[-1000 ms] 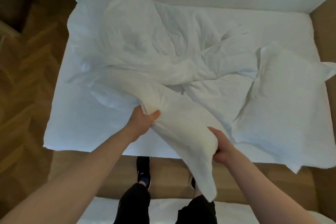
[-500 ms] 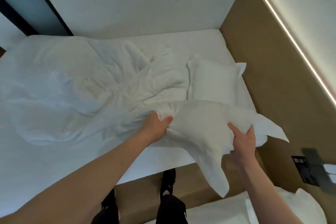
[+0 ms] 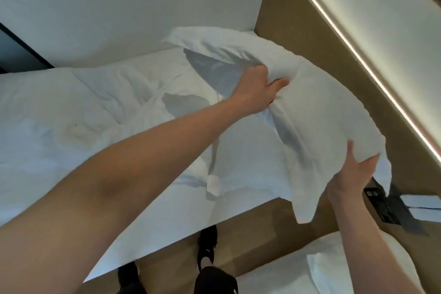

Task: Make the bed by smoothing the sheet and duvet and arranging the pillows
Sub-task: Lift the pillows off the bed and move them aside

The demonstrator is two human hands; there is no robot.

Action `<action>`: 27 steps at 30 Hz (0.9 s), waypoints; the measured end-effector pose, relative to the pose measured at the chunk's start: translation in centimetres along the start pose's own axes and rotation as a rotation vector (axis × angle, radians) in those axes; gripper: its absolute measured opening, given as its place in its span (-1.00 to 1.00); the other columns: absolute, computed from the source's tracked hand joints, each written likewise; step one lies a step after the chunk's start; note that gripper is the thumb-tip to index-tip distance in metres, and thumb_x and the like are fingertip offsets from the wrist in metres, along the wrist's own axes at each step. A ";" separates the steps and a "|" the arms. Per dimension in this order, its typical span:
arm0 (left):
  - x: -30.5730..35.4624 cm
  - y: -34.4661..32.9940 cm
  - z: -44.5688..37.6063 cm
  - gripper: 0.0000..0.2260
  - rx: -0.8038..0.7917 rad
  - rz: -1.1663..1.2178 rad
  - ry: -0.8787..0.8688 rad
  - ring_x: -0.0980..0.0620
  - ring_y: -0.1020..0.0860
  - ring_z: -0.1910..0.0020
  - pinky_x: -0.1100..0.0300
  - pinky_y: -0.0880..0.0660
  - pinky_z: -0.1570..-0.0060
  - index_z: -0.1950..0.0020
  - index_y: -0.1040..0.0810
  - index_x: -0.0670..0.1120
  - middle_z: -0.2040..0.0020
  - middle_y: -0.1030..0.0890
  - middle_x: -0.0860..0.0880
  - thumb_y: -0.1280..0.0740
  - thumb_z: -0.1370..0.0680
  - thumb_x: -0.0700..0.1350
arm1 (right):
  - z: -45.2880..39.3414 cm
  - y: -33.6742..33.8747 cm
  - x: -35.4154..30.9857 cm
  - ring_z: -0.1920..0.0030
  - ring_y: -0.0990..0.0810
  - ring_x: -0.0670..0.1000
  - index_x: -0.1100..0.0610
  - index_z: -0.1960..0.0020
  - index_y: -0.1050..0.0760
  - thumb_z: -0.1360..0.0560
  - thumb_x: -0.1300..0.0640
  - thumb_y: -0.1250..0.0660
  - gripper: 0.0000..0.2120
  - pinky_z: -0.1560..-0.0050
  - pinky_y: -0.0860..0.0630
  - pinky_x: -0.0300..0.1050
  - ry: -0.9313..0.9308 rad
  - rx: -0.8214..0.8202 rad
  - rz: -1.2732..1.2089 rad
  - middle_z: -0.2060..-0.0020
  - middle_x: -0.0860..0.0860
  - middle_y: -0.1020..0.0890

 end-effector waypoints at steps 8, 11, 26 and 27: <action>-12.7 -5.9 -5.4 -0.95 -0.270 -0.155 0.261 -0.06 -0.66 0.01 0.17 -0.53 0.02 0.08 -0.61 0.02 0.05 -0.67 0.00 -0.38 -0.57 -0.10 | -4.5 -5.5 16.3 -0.11 -0.64 0.12 0.06 -0.34 -0.36 -0.64 0.28 -0.30 -0.68 0.01 -0.70 0.08 -0.461 -0.244 0.266 -0.21 0.09 -0.53; -17.8 -7.4 -1.8 -0.87 -0.461 -0.260 0.311 -0.04 -0.64 -0.14 0.14 -0.53 -0.22 -0.06 -0.70 0.02 -0.08 -0.69 -0.01 -0.44 -0.54 -0.09 | -2.7 -7.1 21.4 -0.12 -0.61 0.11 0.11 -0.32 -0.37 -0.60 0.33 -0.34 -0.66 -0.16 -0.64 0.13 -0.572 -0.395 0.470 -0.18 0.09 -0.52; -48.1 13.8 33.1 -0.75 -0.323 -0.372 0.904 0.05 -0.55 -0.22 0.19 -0.46 -0.24 -0.25 -0.59 0.07 -0.31 -0.55 0.06 -0.37 -0.58 0.02 | 18.3 -23.7 29.1 -0.01 -0.62 0.07 0.00 -0.29 -0.38 -0.51 0.08 -0.44 -0.60 -0.04 -0.66 0.18 -0.320 -0.993 0.917 -0.18 0.01 -0.53; -49.7 15.8 35.5 -0.76 -0.287 -0.361 0.939 0.05 -0.56 -0.21 0.18 -0.47 -0.24 -0.24 -0.59 0.08 -0.31 -0.54 0.06 -0.37 -0.58 0.02 | 20.7 -25.8 29.1 0.00 -0.63 0.06 -0.01 -0.29 -0.38 -0.52 0.07 -0.43 -0.60 -0.03 -0.66 0.16 -0.281 -1.043 0.919 -0.17 0.00 -0.53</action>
Point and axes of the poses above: each hand's wrist, its own z-axis away from the middle knuckle, its own y-axis out of the back of the hand, x = y × z, the point moved 10 cm from there along -z, towards the middle knuckle
